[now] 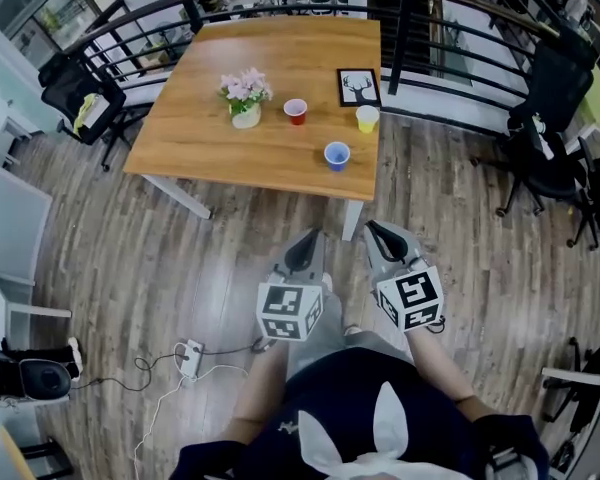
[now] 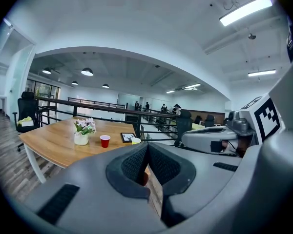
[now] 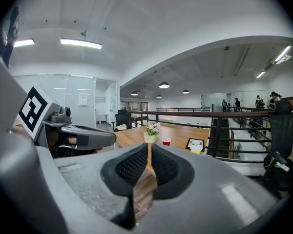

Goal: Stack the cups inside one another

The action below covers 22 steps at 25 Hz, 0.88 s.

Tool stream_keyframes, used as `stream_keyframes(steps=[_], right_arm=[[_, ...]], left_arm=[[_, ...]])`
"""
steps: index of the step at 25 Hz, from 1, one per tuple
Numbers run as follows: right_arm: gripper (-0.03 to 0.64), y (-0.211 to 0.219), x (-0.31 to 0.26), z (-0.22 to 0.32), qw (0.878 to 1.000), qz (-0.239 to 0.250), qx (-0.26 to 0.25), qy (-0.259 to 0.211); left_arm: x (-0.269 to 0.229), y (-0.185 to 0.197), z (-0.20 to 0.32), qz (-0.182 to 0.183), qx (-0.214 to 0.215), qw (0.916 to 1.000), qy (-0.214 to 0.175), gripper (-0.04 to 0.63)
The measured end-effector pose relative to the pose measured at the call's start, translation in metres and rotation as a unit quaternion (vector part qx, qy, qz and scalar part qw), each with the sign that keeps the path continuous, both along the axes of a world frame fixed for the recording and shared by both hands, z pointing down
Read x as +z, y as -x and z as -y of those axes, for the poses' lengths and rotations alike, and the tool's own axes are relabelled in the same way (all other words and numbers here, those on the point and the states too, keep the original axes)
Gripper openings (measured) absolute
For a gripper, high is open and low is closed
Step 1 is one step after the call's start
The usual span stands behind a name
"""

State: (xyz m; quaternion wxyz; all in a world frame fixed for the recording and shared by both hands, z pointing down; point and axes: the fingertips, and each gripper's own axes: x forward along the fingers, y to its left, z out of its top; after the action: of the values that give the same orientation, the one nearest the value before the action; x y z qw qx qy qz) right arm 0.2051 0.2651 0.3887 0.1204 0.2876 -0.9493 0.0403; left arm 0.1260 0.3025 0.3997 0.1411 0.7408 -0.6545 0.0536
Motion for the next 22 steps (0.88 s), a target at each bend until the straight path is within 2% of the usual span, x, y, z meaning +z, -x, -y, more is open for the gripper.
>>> stream_keyframes(steps=[3,7,11,14,16,22], right_arm=[[0.037,0.027,0.004,0.035,1.000,-0.018,0.000,-0.001],[0.062,0.065,0.002,0.086,1.000,-0.011,0.005,0.000],[0.166,0.097,0.002,0.126,1.000,-0.005,0.005,0.004],[0.272,0.114,0.013,0.149,1.000,-0.023,0.010,0.007],[0.310,0.123,0.023,0.159,0.999,-0.037,0.016,0.012],[0.313,0.133,0.039,0.181,0.997,-0.043,0.051,0.032]], left_arm=[[-0.001,0.030,0.037,-0.004,0.000,1.0000,-0.005,0.015],[-0.002,0.071,0.090,-0.005,0.005,1.0000,-0.007,0.015],[0.002,0.104,0.132,-0.010,0.014,0.9999,0.000,0.015],[0.007,0.121,0.155,-0.012,0.028,0.9995,0.005,0.015],[0.012,0.130,0.167,-0.013,0.036,0.9992,0.009,0.015],[0.022,0.152,0.195,-0.019,0.056,0.9981,0.018,0.015]])
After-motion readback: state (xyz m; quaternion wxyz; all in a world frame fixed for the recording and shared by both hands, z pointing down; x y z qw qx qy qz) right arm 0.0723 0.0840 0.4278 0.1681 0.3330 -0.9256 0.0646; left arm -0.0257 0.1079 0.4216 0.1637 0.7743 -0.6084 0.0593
